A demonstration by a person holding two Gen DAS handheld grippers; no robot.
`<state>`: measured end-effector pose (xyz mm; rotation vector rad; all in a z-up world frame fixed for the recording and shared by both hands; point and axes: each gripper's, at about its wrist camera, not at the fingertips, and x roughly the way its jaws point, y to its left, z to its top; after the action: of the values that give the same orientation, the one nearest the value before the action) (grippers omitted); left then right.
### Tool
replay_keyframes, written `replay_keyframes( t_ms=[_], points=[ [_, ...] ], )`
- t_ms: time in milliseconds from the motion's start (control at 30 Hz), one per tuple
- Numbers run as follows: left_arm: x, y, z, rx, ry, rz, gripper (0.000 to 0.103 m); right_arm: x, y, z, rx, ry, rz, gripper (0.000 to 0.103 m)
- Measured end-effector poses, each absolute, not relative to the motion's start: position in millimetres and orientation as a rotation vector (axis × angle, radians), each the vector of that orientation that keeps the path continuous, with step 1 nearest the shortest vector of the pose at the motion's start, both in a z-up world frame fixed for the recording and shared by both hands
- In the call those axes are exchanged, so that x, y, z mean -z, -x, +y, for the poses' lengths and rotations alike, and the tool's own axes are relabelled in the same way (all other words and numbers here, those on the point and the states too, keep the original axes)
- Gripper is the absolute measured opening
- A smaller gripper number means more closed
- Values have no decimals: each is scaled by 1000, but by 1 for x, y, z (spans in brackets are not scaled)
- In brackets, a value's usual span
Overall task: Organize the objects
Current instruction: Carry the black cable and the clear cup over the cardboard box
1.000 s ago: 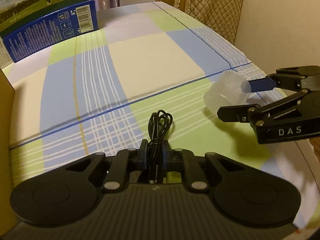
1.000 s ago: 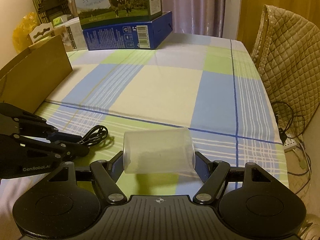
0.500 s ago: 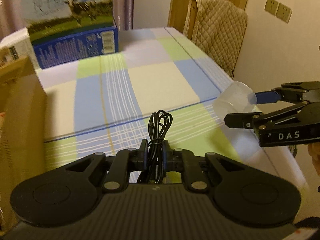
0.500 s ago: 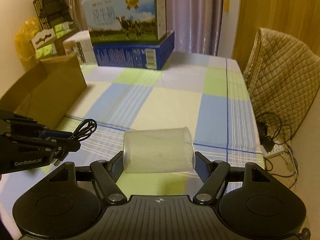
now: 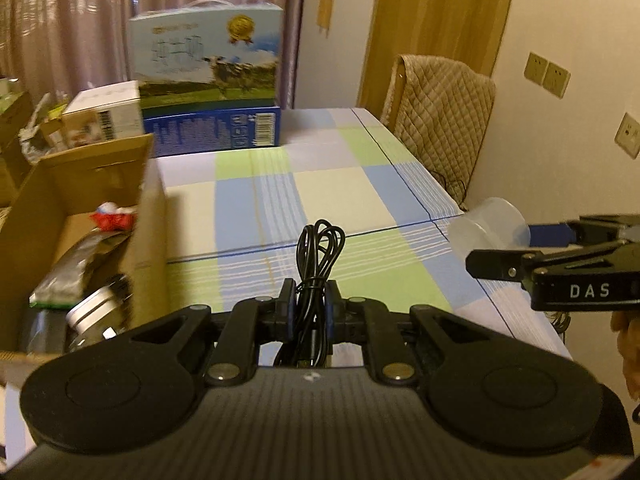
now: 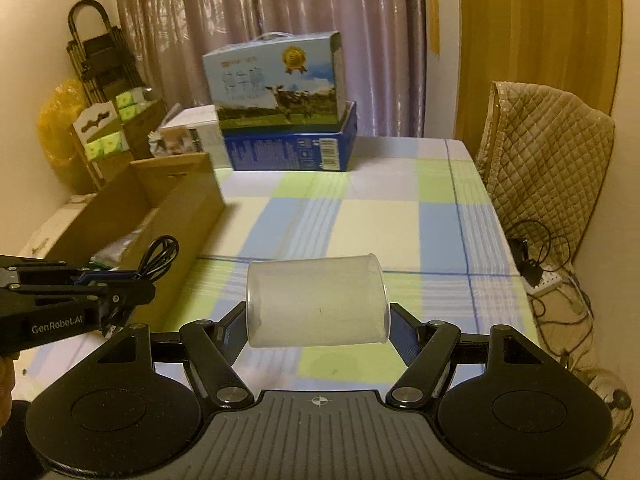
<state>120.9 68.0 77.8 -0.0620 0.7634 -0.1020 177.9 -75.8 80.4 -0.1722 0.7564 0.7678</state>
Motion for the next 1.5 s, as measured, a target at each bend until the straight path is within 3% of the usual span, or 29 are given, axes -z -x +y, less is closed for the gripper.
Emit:
replay_keyframes(
  t_ms=[667,1500],
  points=[
    [-112,-12,160,-94,130,704,11,-89,-80,3,-954,222,722,69],
    [-120,-5,237,-184,146,697,11,-83,-73,82,-1083,274,713,69]
  ],
)
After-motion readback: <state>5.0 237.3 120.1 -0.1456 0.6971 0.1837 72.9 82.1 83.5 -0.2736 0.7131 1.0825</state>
